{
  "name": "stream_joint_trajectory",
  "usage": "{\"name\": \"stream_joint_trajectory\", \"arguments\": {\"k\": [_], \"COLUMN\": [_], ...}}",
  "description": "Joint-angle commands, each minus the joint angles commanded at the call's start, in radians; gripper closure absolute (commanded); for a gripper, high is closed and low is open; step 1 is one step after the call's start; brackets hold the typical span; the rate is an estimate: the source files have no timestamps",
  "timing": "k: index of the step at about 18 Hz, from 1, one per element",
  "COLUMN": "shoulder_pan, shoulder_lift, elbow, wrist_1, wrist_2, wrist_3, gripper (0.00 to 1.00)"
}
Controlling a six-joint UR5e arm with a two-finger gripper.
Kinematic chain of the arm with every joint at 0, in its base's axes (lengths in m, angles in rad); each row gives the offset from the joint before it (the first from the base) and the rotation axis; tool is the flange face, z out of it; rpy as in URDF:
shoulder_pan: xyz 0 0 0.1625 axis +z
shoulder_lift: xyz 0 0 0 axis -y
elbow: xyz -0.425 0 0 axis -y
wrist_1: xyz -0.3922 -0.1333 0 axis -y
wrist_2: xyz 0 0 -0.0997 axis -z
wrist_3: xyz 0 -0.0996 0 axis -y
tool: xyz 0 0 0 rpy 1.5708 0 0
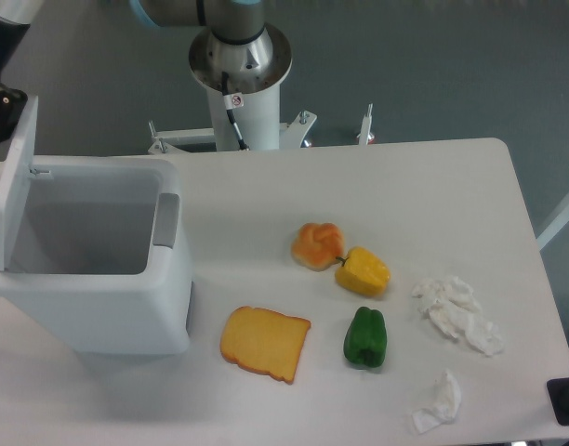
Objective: Close the trash can
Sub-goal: 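Lower the gripper onto the falling lid, pressing it shut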
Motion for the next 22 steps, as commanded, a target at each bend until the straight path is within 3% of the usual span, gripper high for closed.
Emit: {"name": "stream_joint_trajectory", "arguments": {"k": [10,22], "shoulder_pan": [0.103,0.109], "shoulder_lift": [-0.006,-0.005], "elbow": [-0.011,-0.057], "wrist_1": [-0.003,-0.005], "wrist_2": [0.026,0.088], "wrist_3": [0.039,0.077], "gripper": [0.0,0.0]}}
